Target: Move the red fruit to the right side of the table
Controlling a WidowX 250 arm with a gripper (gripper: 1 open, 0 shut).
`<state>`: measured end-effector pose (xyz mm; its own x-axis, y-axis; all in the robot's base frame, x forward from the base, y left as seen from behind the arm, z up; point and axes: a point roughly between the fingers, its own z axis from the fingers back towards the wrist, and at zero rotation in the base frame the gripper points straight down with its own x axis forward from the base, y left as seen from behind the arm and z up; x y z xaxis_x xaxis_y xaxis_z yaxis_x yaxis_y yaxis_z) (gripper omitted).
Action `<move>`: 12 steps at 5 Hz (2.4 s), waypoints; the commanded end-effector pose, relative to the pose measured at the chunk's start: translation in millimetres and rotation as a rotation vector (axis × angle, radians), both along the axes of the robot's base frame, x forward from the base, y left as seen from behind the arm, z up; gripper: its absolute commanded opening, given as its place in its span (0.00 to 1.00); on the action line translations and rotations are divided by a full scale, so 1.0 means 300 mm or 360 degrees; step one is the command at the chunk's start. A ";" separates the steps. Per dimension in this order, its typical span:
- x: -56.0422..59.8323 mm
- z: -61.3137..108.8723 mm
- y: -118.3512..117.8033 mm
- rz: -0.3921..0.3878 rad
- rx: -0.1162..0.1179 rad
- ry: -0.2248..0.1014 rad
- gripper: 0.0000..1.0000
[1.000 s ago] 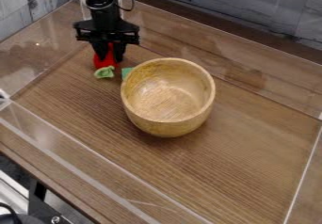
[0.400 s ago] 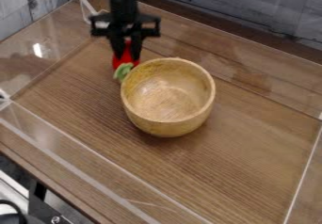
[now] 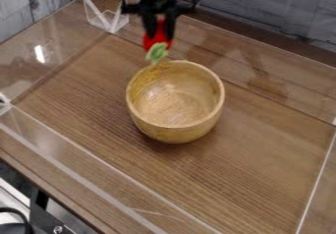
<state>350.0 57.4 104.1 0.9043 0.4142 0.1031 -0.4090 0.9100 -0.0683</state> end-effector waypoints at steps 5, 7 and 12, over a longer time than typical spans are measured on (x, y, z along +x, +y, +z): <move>0.078 0.143 -0.463 -0.0317 -0.0030 -0.0134 0.00; 0.063 0.041 -0.488 -0.0514 -0.0003 -0.0126 0.00; 0.066 -0.070 -0.552 -0.0284 0.0014 -0.0170 0.00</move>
<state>366.5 -106.7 68.2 0.9530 0.2529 0.1670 -0.2430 0.9669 -0.0778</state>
